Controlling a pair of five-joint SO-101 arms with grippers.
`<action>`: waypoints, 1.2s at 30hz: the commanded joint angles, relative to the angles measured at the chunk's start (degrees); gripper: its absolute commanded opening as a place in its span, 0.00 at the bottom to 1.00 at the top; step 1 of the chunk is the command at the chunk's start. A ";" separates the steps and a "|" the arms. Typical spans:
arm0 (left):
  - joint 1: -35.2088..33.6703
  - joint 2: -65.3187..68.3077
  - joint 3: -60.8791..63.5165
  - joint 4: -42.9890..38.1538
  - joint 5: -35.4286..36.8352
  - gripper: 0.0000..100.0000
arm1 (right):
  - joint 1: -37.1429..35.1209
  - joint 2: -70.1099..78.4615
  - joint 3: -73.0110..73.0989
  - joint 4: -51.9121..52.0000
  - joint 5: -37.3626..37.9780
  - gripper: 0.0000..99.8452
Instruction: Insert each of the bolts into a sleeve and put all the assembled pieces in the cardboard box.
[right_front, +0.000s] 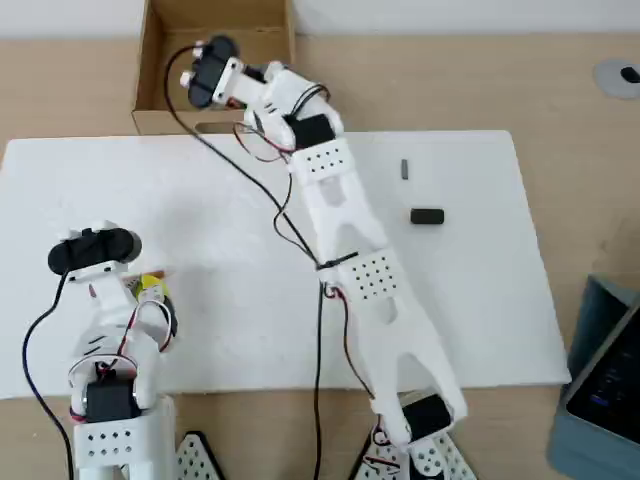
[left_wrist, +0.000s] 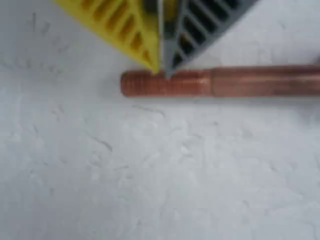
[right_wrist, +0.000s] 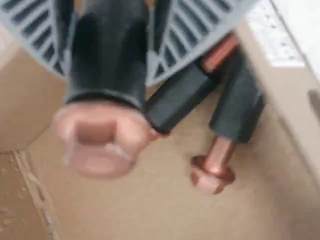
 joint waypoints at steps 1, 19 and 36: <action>-0.62 -0.40 0.09 0.18 0.00 0.00 | -0.66 0.66 -5.93 -1.58 2.90 0.02; -0.62 -0.40 0.09 0.18 0.00 0.00 | -0.66 0.84 -6.29 -1.32 3.43 0.14; -0.62 -0.40 0.09 0.18 -0.09 0.00 | -0.22 -15.52 -6.46 18.99 -3.69 0.14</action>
